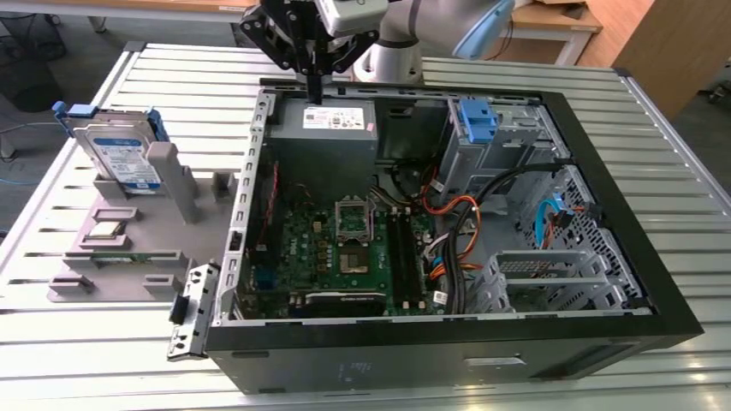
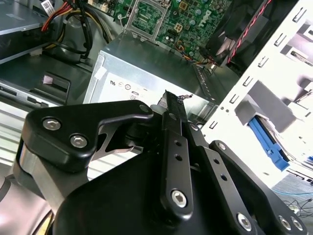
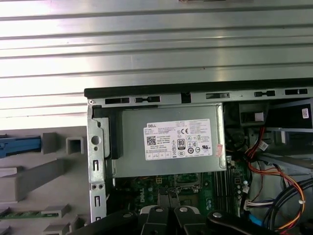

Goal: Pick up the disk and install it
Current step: 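Reach for the disk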

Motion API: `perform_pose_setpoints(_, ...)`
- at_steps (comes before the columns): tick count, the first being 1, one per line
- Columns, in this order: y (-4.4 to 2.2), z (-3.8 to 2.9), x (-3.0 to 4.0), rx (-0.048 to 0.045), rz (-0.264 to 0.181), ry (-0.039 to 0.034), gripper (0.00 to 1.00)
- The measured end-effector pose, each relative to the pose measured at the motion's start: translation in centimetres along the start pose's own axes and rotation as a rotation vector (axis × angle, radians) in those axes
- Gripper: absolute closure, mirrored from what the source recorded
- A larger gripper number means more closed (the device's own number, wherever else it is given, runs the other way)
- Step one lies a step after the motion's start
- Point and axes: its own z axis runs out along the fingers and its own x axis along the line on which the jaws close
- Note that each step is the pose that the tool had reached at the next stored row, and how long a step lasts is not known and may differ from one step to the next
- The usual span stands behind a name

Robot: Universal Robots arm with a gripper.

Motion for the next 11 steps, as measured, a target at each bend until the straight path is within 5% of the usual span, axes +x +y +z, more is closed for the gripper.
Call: perform_pose_setpoints(11, -0.08, 0.0, 1.17, -0.0001, 0.0, -0.0001, 0.9)
